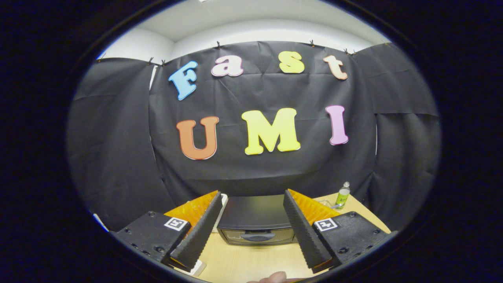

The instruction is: Open the toaster oven, put the food inside, and close the toaster oven door.

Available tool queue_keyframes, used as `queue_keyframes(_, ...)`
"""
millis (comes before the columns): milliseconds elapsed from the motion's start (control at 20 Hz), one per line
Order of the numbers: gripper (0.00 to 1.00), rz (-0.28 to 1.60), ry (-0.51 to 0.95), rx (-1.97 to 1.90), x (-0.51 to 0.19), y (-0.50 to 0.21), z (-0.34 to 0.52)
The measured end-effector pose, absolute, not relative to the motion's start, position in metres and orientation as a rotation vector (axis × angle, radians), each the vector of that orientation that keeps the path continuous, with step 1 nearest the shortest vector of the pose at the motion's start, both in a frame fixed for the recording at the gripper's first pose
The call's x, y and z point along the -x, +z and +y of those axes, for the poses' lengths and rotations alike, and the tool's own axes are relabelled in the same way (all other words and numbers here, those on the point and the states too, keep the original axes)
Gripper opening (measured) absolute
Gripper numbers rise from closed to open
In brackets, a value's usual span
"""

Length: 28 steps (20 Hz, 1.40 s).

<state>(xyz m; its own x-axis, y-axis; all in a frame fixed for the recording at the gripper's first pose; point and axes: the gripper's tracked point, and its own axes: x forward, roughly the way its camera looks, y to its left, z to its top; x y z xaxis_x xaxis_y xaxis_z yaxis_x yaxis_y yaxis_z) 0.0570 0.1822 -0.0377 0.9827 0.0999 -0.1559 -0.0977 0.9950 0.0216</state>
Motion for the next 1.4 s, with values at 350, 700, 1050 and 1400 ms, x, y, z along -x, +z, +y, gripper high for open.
queue_keyframes(350, 1.00, 0.133, 0.085, -0.031, 0.015, -0.017, 0.184)
queue_keyframes(700, 1.00, 0.137, 0.051, -0.048, 0.065, -0.016, 0.168)
queue_keyframes(1050, 1.00, 0.154, 0.038, -0.036, 0.077, -0.021, 0.160)
queue_keyframes(1400, 1.00, 0.132, 0.073, -0.034, 0.079, -0.019, 0.174)
